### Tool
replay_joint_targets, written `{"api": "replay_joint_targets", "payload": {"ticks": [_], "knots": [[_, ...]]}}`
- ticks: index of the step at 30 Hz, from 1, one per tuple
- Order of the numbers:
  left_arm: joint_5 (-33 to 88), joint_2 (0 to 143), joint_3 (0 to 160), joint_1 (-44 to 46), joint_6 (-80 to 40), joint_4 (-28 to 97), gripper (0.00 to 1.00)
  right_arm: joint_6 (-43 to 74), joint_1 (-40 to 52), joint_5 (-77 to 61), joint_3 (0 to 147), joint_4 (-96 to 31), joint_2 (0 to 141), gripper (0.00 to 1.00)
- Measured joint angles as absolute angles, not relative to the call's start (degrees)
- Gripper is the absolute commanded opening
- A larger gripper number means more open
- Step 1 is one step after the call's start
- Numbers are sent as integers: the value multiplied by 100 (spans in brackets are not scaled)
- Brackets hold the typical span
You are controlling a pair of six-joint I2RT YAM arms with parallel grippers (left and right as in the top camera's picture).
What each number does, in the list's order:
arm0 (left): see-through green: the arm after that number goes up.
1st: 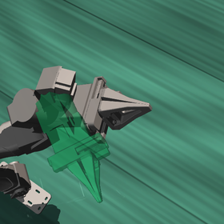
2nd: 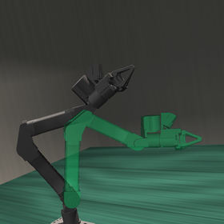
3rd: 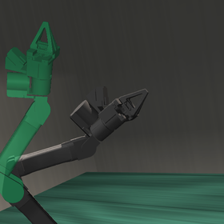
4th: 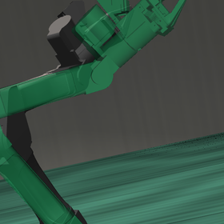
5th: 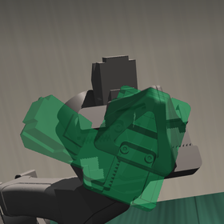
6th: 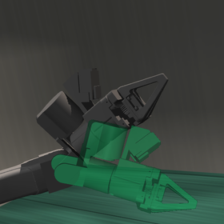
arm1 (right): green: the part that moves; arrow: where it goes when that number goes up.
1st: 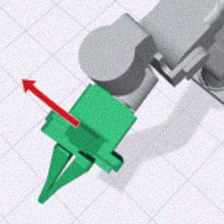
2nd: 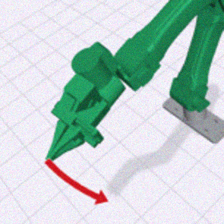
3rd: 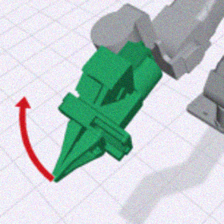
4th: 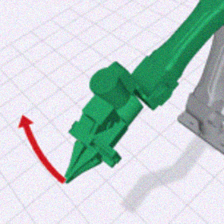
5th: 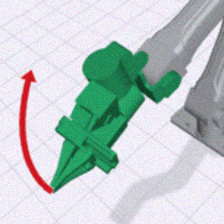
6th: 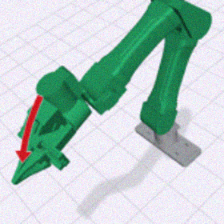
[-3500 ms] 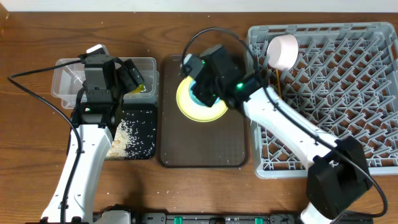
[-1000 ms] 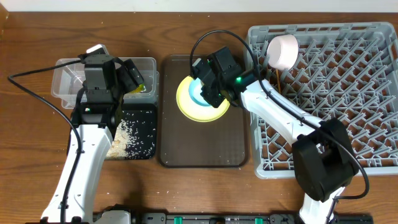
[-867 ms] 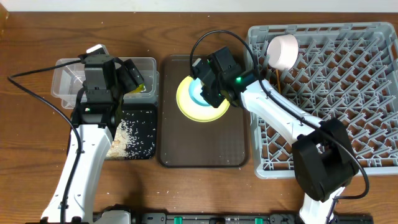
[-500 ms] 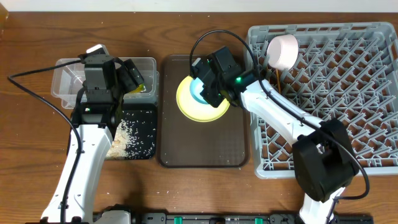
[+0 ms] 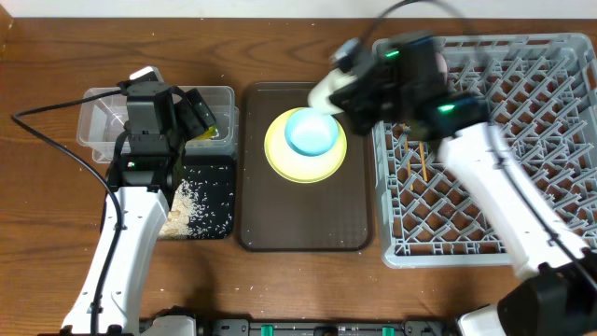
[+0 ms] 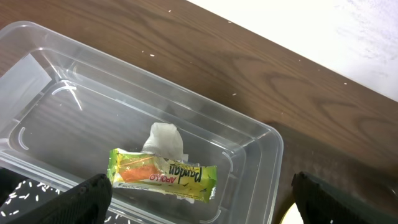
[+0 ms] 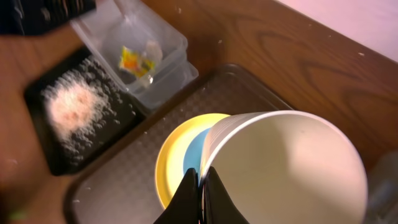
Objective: Sort waste into correct bins and load items into the dishwasher rack
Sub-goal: 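Lift the white cup and carry it right into the dish rack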
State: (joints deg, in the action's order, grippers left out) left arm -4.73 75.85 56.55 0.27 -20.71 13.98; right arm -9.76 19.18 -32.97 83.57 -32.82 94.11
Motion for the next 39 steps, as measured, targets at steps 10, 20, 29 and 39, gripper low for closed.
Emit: {"api": "replay_joint_targets", "payload": {"ticks": [10, 20, 29, 39], "knots": [[-473, 7585, 5655, 27, -2073, 1396, 95, -792, -397, -6130, 8357, -4342, 9819, 1], [-473, 7585, 5655, 27, -2073, 1398, 95, -976, -1061, -6982, 8348, -5470, 10361, 1], [-473, 7585, 5655, 27, -2073, 1396, 95, -1081, -1024, -6984, 7701, -5151, 10379, 1], [-473, 7585, 5655, 27, -2073, 1398, 95, -506, -797, -7172, 6952, -3275, 10381, 1]]}}
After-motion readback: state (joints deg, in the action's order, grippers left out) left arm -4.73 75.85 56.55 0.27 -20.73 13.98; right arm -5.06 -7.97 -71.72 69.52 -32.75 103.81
